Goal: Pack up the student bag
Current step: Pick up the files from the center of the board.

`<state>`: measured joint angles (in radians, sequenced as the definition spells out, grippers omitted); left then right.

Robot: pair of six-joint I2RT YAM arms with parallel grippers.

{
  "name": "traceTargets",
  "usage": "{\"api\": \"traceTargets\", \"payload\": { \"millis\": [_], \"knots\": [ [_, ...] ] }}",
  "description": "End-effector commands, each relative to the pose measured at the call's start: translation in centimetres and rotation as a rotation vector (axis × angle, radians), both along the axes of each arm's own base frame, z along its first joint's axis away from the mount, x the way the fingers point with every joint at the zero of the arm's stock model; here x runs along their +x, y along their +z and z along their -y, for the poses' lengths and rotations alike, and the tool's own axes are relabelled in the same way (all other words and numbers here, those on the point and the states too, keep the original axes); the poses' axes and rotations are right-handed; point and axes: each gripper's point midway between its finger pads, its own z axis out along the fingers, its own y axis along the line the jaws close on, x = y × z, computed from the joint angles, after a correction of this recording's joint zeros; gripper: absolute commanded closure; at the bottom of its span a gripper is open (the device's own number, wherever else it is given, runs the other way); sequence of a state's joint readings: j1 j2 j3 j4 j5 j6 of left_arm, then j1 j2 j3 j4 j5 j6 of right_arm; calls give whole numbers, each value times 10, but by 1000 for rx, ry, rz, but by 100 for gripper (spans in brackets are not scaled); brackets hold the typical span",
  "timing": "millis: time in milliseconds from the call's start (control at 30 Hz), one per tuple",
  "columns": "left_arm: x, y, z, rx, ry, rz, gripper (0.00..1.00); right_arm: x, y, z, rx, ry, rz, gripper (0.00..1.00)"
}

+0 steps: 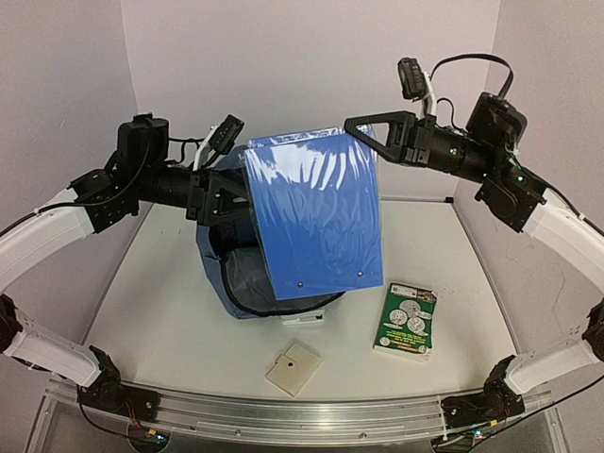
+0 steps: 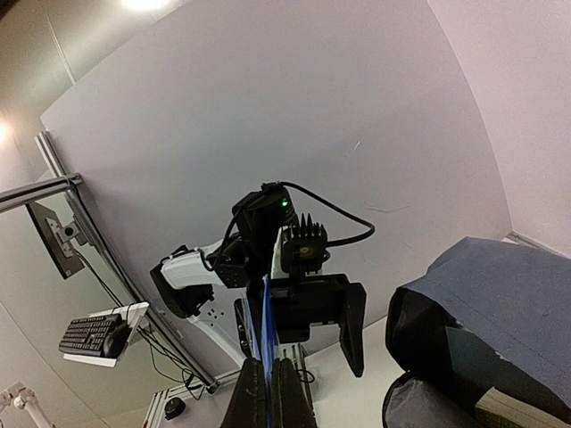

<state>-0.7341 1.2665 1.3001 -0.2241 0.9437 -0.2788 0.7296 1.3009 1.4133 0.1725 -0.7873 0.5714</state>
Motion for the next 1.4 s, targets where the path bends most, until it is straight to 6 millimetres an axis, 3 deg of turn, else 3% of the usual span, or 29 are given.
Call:
{"api": "traceTargets", "payload": {
  "millis": [0,267,500,633,800,933,1133,1200,1233,1267,1333,1367],
  "knots": [
    [-15,13,-17,-26,28,70,18,-20,44,25,113,-47,125,100],
    [-23,14,-17,-30,-18,71,17,-23,43,26,113,-32,111,100],
    [-3,17,-6,-25,28,79,13,-24,38,23,106,-6,100,100],
    [-2,19,3,-43,-21,57,15,-23,36,22,106,-8,98,100],
    [-8,24,6,-74,-82,41,34,-10,21,14,83,-31,74,100],
    [-7,21,6,-75,-76,36,63,0,8,6,60,-39,52,100],
    [-5,13,3,-67,-36,34,95,14,-12,-6,23,-42,26,99],
    [-1,9,0,-59,13,43,100,18,-18,-8,7,-47,28,80],
    [1,7,-2,-56,37,49,100,19,-21,-9,-1,-50,32,65],
    [6,4,-4,-51,77,57,100,20,-27,-11,-14,-48,31,44],
    [10,6,-9,-58,129,75,100,18,-36,-16,-38,-15,36,27],
    [11,7,-10,-62,146,80,100,18,-42,-19,-54,7,34,23]
  ]
}}
